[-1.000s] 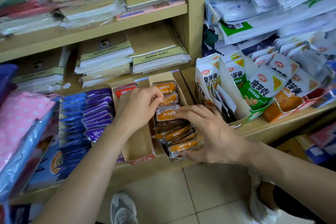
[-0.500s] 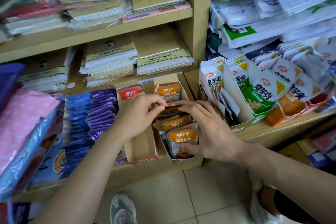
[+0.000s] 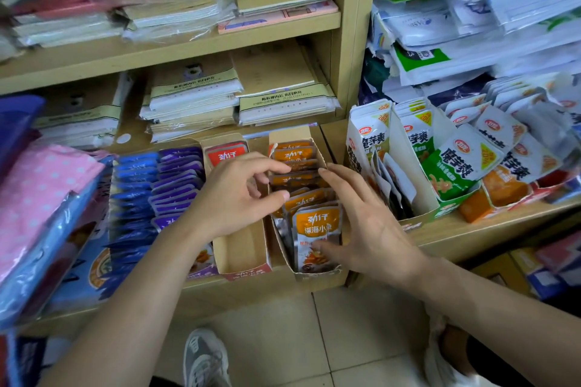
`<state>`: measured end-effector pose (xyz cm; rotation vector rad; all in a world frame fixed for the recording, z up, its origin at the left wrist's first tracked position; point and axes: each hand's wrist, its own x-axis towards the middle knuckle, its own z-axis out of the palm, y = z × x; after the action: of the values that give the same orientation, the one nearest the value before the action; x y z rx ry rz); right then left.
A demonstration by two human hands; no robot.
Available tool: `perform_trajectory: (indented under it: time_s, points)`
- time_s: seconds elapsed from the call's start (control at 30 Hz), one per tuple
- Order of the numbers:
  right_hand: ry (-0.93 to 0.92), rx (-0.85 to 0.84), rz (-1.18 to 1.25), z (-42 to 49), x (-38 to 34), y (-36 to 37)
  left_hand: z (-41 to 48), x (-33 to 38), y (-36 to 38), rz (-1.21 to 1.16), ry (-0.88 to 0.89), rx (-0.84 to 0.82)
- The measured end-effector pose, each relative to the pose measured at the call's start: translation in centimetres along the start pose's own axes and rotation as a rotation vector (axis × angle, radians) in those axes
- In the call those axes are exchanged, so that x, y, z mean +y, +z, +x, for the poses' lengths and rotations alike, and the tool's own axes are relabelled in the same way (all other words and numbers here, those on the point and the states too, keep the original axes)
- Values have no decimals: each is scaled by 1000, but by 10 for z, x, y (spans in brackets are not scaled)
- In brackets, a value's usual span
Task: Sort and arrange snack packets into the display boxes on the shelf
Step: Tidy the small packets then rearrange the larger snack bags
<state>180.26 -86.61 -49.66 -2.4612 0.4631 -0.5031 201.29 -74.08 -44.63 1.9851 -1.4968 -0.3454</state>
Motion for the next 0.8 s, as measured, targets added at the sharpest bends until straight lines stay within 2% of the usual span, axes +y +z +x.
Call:
perform_trajectory:
  time_s: [0.13,0.23,0.3,0.47,0.63,0.7,0.8]
  points:
    - [226,32,159,-7,-5,6,-11,0,-1,79,-77,75]
    - [278,11,282,-11,-5,12,-14,5,7,158,-168,192]
    - [236,-22,293,-11,-5,17,-16,10,14,177,-160,211]
    - [109,-126,117,-6,-7,20,-20,15,22,56,-163,189]
    - [162,-77,235,0,-5,12,-30,15,22,-72,-276,311]
    - [139,-100,209,1,-7,11,-35,20,28,-131,-277,286]
    - [76,-120,126,6,-8,10,-37,23,37,-45,-238,239]
